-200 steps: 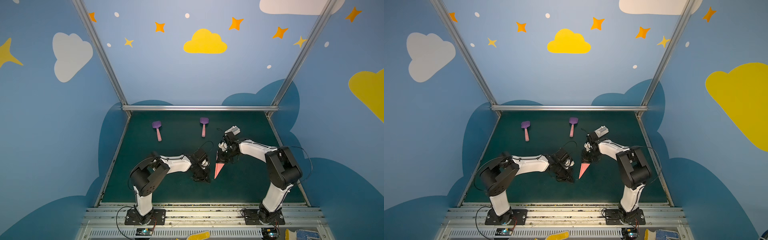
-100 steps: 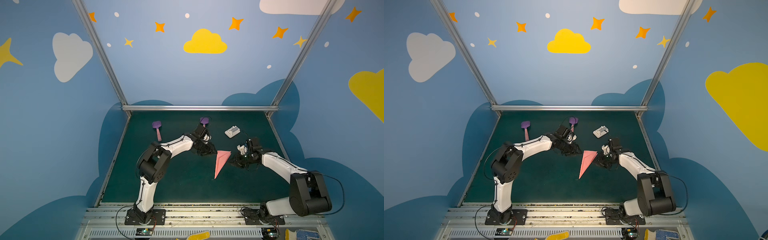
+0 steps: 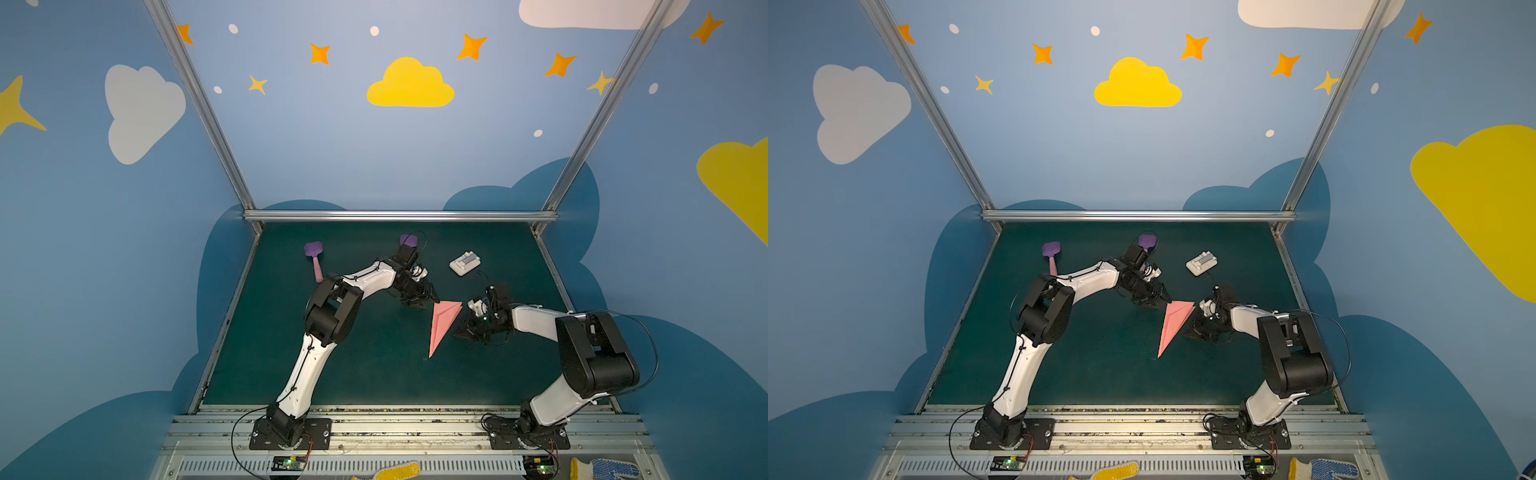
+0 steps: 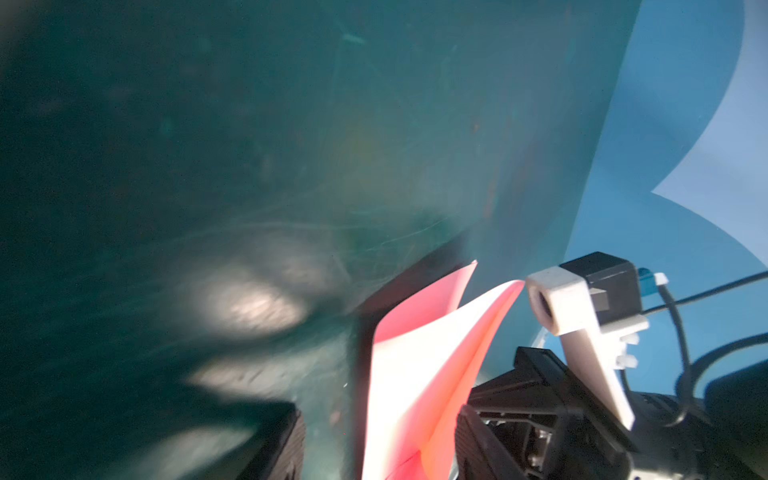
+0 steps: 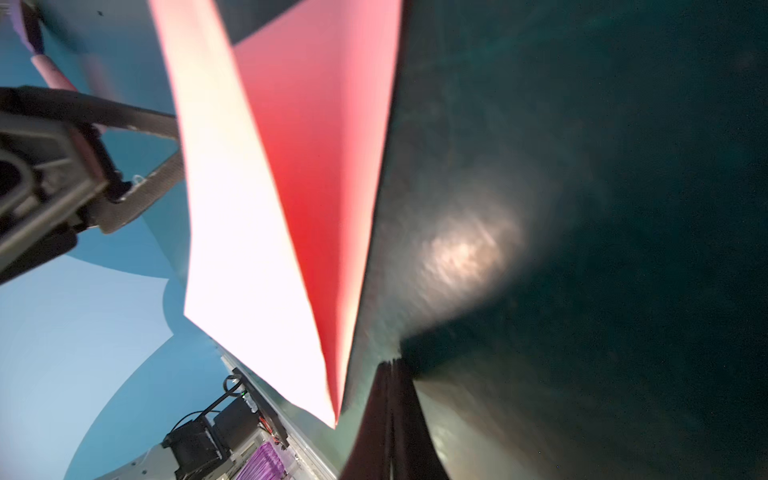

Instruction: Fold a paper plane with a square sheet of paper (fold left side to right side)

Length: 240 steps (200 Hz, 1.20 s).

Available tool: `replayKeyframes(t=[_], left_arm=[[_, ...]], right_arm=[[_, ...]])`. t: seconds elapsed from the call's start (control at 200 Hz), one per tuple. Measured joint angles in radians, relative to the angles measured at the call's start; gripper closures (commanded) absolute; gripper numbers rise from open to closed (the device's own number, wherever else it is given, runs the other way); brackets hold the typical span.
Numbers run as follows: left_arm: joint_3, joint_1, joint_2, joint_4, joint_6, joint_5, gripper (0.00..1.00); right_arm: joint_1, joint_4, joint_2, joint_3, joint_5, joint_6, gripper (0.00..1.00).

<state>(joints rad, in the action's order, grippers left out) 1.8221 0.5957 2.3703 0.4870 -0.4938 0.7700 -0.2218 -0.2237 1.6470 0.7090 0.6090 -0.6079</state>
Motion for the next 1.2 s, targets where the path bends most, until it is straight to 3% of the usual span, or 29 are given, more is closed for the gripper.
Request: replayKeyframes(t=[0.19, 0.335, 0.561, 0.746, 0.876, 1.031, 1.201], left_arm=[[0.031, 0.019, 0.035, -0.023, -0.009, 0.06, 0.4], [0.011, 0.039, 0.035, -0.061, -0.022, 0.078, 0.46], [-0.057, 0.042, 0.03, -0.16, -0.071, 0.1, 0.69], [-0.111, 0.043, 0.027, -0.239, -0.126, 0.108, 0.96], [-0.143, 0.045, 0.018, -0.283, -0.152, 0.107, 0.96], [-0.237, 0.045, -0.076, -0.271, -0.151, 0.018, 0.97], [-0.354, 0.043, -0.338, -0.148, -0.071, -0.247, 0.97]], right_arm=[[0.01, 0.045, 0.035, 0.006, 0.047, -0.002, 1.0], [0.018, 0.053, 0.046, 0.006, 0.07, -0.002, 1.0], [0.03, 0.057, 0.059, 0.005, 0.096, 0.002, 1.0], [0.037, 0.062, 0.068, 0.005, 0.114, 0.003, 1.0], [0.04, 0.063, 0.07, 0.006, 0.123, 0.006, 1.0], [0.032, 0.045, 0.034, 0.003, 0.089, 0.019, 1.0], [0.02, -0.016, -0.14, -0.038, 0.051, 0.026, 1.0]])
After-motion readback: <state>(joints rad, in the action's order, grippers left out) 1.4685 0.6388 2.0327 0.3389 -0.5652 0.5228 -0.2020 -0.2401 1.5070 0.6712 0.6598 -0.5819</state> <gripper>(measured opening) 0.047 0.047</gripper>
